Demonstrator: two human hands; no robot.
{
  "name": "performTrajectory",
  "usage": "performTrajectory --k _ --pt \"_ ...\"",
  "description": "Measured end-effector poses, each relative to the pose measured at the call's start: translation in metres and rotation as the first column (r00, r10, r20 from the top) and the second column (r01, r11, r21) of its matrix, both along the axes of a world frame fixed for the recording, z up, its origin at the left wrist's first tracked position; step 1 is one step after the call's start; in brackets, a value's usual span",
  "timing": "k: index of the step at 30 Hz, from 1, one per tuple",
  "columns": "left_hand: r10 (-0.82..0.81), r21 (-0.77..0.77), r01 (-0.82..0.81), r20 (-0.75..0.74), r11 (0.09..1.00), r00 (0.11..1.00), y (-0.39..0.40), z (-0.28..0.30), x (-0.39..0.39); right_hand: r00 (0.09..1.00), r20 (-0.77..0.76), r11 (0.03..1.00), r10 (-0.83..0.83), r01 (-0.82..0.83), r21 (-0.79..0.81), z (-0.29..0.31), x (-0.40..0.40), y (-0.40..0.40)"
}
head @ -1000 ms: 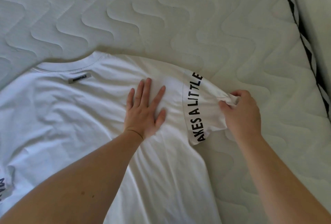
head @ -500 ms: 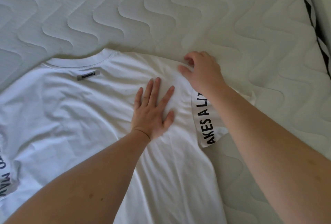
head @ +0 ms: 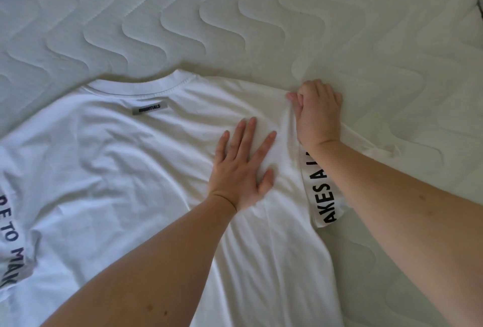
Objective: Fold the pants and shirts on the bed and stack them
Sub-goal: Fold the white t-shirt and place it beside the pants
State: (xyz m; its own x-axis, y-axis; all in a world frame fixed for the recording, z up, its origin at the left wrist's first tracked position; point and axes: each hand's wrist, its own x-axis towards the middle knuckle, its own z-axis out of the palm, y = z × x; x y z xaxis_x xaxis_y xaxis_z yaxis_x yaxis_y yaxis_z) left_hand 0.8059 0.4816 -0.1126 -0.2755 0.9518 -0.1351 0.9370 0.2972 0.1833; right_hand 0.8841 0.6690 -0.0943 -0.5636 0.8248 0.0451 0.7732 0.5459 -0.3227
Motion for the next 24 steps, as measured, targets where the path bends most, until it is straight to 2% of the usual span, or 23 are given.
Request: performTrajectory --k 6,10,13,16,20,22,24 --pt "-0.009 -0.034 0.008 -0.027 0.999 1.0 0.0 0.01 0.001 0.999 -0.012 0.999 -0.043 0.043 0.011 -0.008 -0.004 -0.002" --pt "0.008 0.033 -0.006 -0.047 0.999 0.999 -0.019 0.014 -0.008 0.998 -0.034 0.998 -0.061 0.062 0.02 -0.008 -0.003 -0.002" --pt "0.032 0.027 -0.03 -0.08 0.999 0.996 -0.044 0.017 -0.029 0.998 -0.048 0.998 -0.052 0.053 0.032 -0.01 -0.004 -0.002" --pt "-0.022 0.005 0.022 -0.069 1.0 0.997 -0.046 0.022 -0.035 0.998 -0.047 0.997 -0.047 0.05 0.058 -0.011 -0.002 -0.001" --pt "-0.121 -0.022 0.121 -0.018 0.992 0.992 -0.011 0.023 -0.013 0.999 -0.025 0.997 -0.035 0.036 0.066 -0.012 -0.001 0.001" --pt "-0.076 -0.023 0.077 0.032 0.997 0.997 0.015 0.022 0.005 0.999 -0.028 0.998 -0.028 0.03 0.062 -0.012 -0.001 0.003" --pt "0.056 -0.023 -0.054 0.078 0.998 0.995 0.038 0.021 0.026 1.0 -0.017 0.998 -0.016 0.017 0.067 -0.008 -0.001 0.005"
